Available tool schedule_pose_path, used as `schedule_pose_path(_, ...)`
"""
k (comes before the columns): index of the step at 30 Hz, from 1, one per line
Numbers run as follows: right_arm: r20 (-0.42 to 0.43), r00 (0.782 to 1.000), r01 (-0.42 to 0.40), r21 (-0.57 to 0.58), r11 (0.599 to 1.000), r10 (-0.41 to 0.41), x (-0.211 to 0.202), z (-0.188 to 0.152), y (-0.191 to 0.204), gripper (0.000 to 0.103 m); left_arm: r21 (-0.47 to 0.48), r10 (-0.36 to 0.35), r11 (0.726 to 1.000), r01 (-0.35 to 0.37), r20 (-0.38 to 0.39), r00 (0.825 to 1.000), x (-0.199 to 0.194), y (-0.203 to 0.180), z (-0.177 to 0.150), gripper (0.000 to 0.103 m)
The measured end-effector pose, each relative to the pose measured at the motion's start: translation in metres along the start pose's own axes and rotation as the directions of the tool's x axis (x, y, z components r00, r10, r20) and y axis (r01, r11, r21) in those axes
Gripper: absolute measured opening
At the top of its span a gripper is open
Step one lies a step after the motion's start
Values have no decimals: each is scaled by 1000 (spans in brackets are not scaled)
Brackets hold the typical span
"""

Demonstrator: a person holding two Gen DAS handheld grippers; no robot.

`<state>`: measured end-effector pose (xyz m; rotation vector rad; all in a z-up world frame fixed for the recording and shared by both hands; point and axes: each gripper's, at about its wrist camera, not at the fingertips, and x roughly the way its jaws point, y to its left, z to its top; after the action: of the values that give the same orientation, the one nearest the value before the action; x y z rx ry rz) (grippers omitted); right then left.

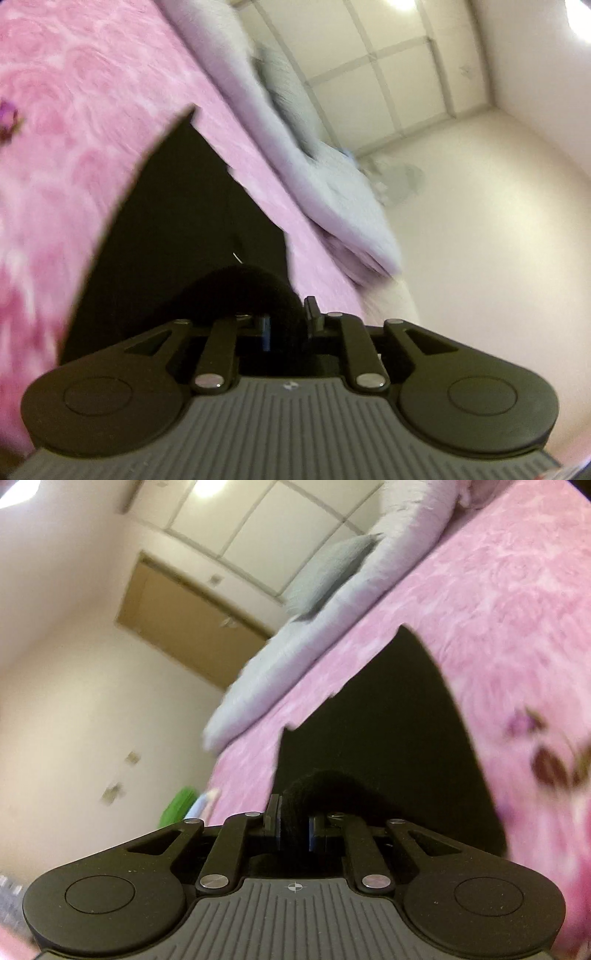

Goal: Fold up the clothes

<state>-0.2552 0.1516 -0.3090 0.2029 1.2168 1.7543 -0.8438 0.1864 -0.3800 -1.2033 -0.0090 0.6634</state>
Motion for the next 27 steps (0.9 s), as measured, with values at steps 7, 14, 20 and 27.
schedule_pose_path(7, 29, 987, 157, 11, 988, -157, 47, 38, -47, 63, 54, 134, 990, -134, 2, 991, 33, 25, 38, 32)
schedule_pose_path(14, -102, 976, 168, -223, 960, -195, 66, 35, -61, 63, 208, 240, 954, -218, -90, 966, 52, 38, 28, 32)
schedule_pose_path(20, -183, 955, 157, -356, 921, -234, 86, 19, -62, 63, 313, 280, 920, -234, -108, 954, 67, 39, 21, 32)
schedule_pose_path(27, -156, 955, 171, -408, 897, -253, 100, 22, -63, 63, 484, 342, 837, -256, -98, 934, 95, 30, 25, 31)
